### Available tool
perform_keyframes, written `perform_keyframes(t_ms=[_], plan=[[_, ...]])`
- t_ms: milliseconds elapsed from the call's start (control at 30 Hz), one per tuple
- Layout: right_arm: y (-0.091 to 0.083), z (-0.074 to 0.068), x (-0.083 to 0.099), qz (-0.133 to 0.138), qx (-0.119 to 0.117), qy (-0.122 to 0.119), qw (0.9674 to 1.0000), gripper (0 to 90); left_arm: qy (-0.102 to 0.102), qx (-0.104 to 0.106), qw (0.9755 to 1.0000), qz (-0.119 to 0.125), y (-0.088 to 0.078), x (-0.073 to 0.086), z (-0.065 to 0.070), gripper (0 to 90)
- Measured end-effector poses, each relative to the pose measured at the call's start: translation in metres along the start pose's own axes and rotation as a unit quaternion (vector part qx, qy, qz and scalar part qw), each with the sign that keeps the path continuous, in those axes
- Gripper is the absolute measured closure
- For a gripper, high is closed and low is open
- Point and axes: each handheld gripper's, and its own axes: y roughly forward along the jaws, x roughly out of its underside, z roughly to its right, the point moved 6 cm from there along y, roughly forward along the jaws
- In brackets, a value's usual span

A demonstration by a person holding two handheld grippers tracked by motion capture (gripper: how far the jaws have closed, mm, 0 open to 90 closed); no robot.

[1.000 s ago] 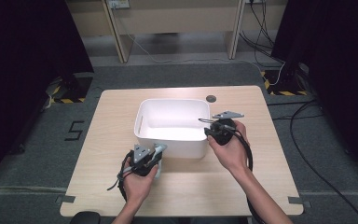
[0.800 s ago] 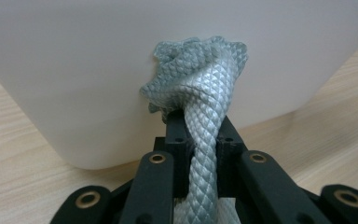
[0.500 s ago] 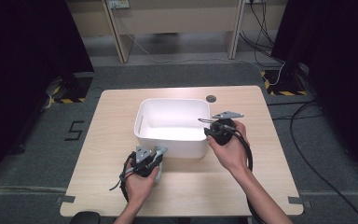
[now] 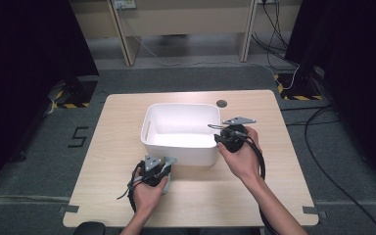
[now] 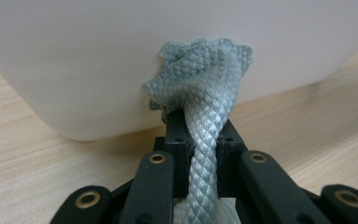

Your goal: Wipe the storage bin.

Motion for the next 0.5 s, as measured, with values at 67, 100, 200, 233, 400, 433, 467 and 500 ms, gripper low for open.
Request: perform_keyframes(t_ms=[67,100,200,233,400,433,467,500], plan=[[0.0,0.0,0.0,0.0,0.0,0.0,1.0,71.8,0.0,0.0,1.0,-0.002,0.0006,0.0007,-0.0003,79.6],[0.0,0.0,0.0,0.0,0.0,0.0,1.0,71.8,-0.001,0.001,1.0,-0.005,0.0018,0.0016,-0.0007,79.6],[0.0,-0.0001,0.0,0.0,0.0,0.0,1.0,71.8,-0.001,0.0,1.0,-0.009,0.003,0.0023,-0.0017,79.6],[0.0,-0.0001,0.0,0.0,0.0,0.0,1.0,71.8,-0.001,0.0,1.0,-0.009,0.003,0.0023,-0.0017,79.6],[-0.0001,-0.0002,0.0001,-0.001,0.0,0.0,1.0,71.7,-0.004,0.0,0.9999,-0.016,0.0056,0.0046,-0.0022,79.6],[0.0,-0.0001,0.0,0.0,0.0,0.0,1.0,71.7,-0.004,0.0,0.9998,-0.017,0.0059,0.0047,-0.0025,79.6],[0.0001,-0.0001,0.0,0.0,0.0,0.0,1.0,71.7,-0.004,0.0,0.9998,-0.019,0.0061,0.0048,-0.0025,79.6],[0.0001,-0.0001,-0.0001,0.0,0.0,0.0,1.0,71.7,-0.004,0.0,0.9998,-0.02,0.0066,0.005,-0.0027,79.6]])
